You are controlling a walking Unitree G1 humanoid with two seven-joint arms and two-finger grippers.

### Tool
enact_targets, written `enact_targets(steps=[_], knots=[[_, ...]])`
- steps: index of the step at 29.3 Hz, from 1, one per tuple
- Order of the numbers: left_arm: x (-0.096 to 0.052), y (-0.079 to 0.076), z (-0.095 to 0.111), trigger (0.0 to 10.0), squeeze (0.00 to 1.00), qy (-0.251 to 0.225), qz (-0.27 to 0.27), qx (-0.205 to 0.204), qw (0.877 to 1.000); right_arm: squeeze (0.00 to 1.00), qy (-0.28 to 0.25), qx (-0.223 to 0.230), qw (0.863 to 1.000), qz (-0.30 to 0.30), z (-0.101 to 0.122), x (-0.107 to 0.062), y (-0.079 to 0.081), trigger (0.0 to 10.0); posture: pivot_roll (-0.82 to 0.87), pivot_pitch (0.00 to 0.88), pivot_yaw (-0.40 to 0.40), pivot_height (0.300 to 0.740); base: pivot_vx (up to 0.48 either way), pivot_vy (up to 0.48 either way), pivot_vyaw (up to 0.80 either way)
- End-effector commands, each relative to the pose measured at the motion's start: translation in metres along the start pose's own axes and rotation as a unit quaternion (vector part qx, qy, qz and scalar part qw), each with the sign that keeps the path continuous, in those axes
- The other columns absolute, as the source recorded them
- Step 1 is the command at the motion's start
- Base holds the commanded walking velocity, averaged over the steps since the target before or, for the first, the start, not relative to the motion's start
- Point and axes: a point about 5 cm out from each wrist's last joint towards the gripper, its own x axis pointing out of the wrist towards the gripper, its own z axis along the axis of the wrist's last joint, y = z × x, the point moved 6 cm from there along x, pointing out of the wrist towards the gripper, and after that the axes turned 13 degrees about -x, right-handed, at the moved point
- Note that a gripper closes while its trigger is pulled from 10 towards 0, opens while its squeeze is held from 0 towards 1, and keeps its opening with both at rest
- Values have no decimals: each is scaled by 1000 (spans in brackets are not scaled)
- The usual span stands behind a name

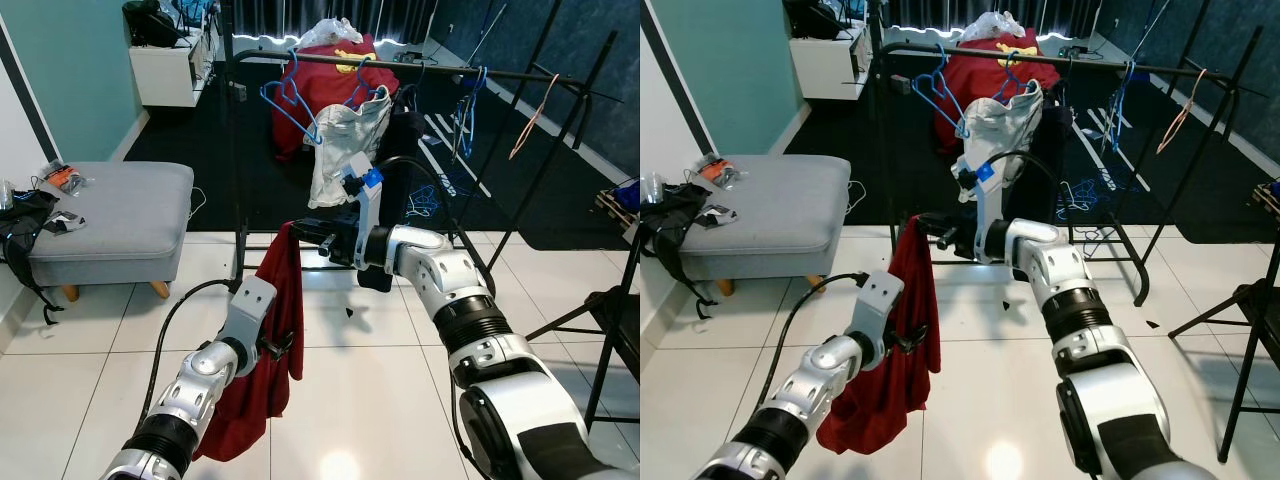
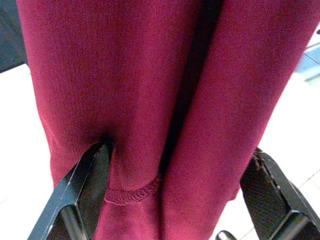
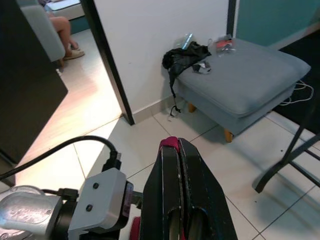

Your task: Hang hanger

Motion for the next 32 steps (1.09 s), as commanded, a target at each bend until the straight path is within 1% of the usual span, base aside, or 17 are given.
enact_targets(steps=[1,2,3,5,6,7,8,10,11,13,23,24,25,26,32], knots=[[-2,4,-9,10000,0,12,2,6,1000,0,-17,-7,1000,9,9,0,3,0,-96,10,-86,740,0,0,0],[-2,4,-9,10000,0,12,2,6,1000,0,-17,-7,1000,9,9,0,3,0,-96,10,-86,740,0,0,0],[-4,6,-13,10000,0,18,0,15,1000,0,-19,-9,1000,13,10,0,5,0,-97,10,-83,740,0,0,0],[-4,6,-13,10000,0,18,0,15,1000,0,-19,-9,1000,13,10,0,5,0,-97,10,-83,740,0,0,0],[-8,8,-17,10000,0,25,-9,25,999,0,-20,-10,1000,16,11,-1,6,0,-97,10,-84,740,0,0,0],[-8,8,-17,10000,0,25,-9,25,999,0,-20,-10,1000,16,11,-1,6,0,-97,10,-84,740,0,0,0],[-11,8,-22,10000,0,30,-23,30,999,0,-21,-9,1000,19,12,-3,6,0,-97,13,-83,740,0,0,0],[-19,3,-29,10000,0,33,-71,43,996,0,-20,-11,999,34,12,-8,8,0,-96,19,-85,740,0,0,0],[-22,2,-32,10000,0,35,-84,44,995,0,-20,-13,999,41,13,-10,9,0,-96,19,-85,740,0,0,0],[-24,1,-34,10000,0,35,-92,43,994,0,-20,-14,998,52,14,-12,11,0,-97,22,-86,740,0,0,0],[-23,4,-37,10000,0,38,-92,49,994,0,-27,-20,995,94,19,-18,19,0,-99,27,-88,740,0,0,0],[-22,6,-36,10000,0,35,-83,48,995,0,-30,-21,994,107,21,-20,22,0,-101,28,-88,740,0,0,0],[-22,6,-36,10000,0,35,-83,48,995,0,-30,-21,994,107,21,-20,22,0,-101,28,-88,740,0,0,0],[-19,10,-36,10000,0,33,-65,50,996,0,-33,-21,992,123,22,-22,26,0,-102,29,-89,740,0,0,0],[-18,14,-35,10000,0,28,-53,49,997,0,-36,-21,989,139,24,-24,31,0,-104,31,-90,740,0,0,0]])
